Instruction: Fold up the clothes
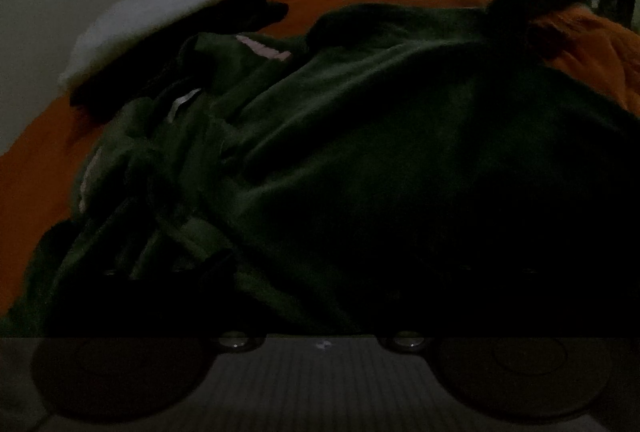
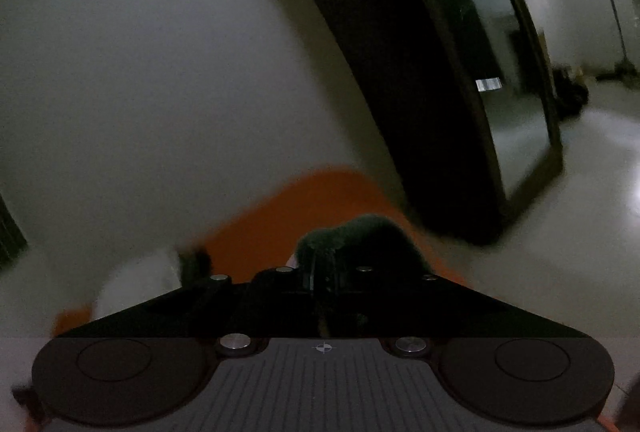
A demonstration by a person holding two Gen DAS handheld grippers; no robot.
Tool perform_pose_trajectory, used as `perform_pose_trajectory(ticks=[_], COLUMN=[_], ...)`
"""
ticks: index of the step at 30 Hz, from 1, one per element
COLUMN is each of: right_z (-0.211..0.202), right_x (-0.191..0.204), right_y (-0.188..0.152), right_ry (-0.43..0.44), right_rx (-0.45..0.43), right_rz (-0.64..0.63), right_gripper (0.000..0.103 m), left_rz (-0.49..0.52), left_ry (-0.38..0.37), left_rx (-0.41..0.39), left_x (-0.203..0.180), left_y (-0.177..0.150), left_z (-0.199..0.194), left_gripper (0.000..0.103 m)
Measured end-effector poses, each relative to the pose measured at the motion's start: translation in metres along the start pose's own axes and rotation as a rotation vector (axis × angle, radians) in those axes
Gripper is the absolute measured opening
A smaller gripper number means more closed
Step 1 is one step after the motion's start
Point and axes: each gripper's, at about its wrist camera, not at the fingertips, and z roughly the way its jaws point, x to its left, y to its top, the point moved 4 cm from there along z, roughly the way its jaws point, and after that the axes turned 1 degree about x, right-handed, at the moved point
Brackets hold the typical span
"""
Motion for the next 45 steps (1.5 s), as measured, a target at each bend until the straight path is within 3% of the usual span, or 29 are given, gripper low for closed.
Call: perform_pose_trajectory(ticks=[5, 9, 11, 12, 13, 15, 18, 19, 21, 27, 29, 30, 33, 40, 45], right_z=[0.013, 0.001, -0.008, -0.013, -0.015, -0.017, -0.008, -0.003, 0.011, 0.039, 0.054, 0.063, 0.080, 0.078, 0.117], right_x=[-0.056, -0.092, -0.102, -0.105, -0.110, -0.114, -0.116, -0.117, -0.123, -0.153, -0.156, -0.156, -0.140, -0.124, -0.122], right_y=[-0.072, -0.138, -0.155, -0.162, -0.163, -0.150, -0.120, -0.113, -0.105, -0.096, -0.106, -0.112, -0.116, -0.030, -0.001], right_ry=[-0.116, -0.101, -0.110, -0.113, -0.131, -0.150, -0.108, -0.095, -0.096, 0.018, 0.011, 0.000, 0.028, -0.027, -0.117], right_rx=[0.207, 0.497, 0.569, 0.597, 0.600, 0.528, 0.375, 0.349, 0.336, 0.275, 0.321, 0.351, 0.376, 0.012, 0.011], right_rz=[0.056, 0.077, 0.067, 0.065, 0.074, 0.137, 0.233, 0.260, 0.334, 0.678, 0.715, 0.722, 0.702, 0.654, 0.611], right_gripper=[0.007, 0.007, 0.007, 0.011, 0.022, 0.041, 0.051, 0.060, 0.067, 0.069, 0.069, 0.068, 0.018, 0.016, 0.011], left_rz=[0.000, -0.007, -0.014, -0.019, -0.022, -0.027, -0.026, -0.025, -0.029, -0.044, -0.040, -0.038, -0.043, -0.042, -0.042], left_ry=[-0.002, -0.012, -0.016, -0.017, -0.017, -0.014, -0.013, -0.014, -0.015, -0.013, -0.011, -0.009, -0.008, -0.007, -0.010], left_rx=[-0.001, 0.001, 0.002, 0.003, 0.004, 0.006, 0.008, 0.008, 0.010, 0.013, 0.015, 0.016, 0.021, 0.014, 0.013], left_x=[0.000, 0.002, 0.003, 0.003, 0.003, 0.002, 0.002, 0.002, 0.003, 0.004, 0.003, 0.003, 0.004, 0.004, 0.005], left_y=[0.000, -0.001, -0.001, -0.001, -0.001, 0.000, 0.001, 0.001, 0.000, -0.001, -0.001, -0.001, 0.001, -0.002, -0.002], left_z=[0.000, 0.000, 0.000, 0.001, 0.002, 0.003, 0.003, 0.003, 0.003, 0.003, 0.004, 0.004, 0.006, 0.007, 0.008], left_gripper=[0.100, 0.100, 0.100, 0.100, 0.101, 0.102, 0.103, 0.103, 0.103, 0.103, 0.103, 0.103, 0.103, 0.103, 0.103])
